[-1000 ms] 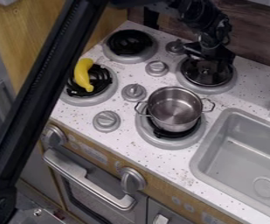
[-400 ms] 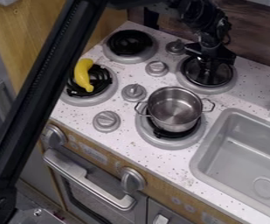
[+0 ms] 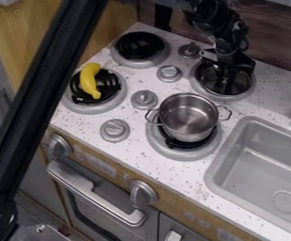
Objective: Move pot lid from the top right burner on the pot
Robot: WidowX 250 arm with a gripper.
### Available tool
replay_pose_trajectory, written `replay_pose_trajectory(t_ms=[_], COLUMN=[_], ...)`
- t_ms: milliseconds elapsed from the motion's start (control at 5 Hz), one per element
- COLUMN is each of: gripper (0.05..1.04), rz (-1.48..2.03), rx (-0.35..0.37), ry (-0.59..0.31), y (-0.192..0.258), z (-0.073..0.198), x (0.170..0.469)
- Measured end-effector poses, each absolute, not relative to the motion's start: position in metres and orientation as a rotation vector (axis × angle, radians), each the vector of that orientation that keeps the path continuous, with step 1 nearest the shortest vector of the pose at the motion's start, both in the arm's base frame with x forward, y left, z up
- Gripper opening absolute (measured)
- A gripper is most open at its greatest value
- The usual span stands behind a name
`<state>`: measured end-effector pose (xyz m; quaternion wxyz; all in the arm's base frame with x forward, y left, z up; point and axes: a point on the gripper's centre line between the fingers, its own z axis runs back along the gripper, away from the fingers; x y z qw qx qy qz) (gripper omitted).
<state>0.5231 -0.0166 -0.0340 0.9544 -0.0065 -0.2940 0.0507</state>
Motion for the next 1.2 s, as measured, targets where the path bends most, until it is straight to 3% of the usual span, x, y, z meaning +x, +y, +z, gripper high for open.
replay_pose_trajectory(t_ms=[200, 400, 600, 1000, 1200], gripper=[0.269, 0.269, 0.269, 0.269, 0.269], rz=[0.09, 0.083, 0.086, 0.107, 0.104], rx=[-0.015, -0.009, 0.039, 0.03, 0.037], ry=[-0.651, -0.669, -0.641, -0.544, -0.497], y=[-0.016, -0.014, -0.003, 0.0, 0.001], z=[0.001, 0.017, 0.029, 0.013, 0.002], x=[0.511, 0.481, 0.454, 0.398, 0.384])
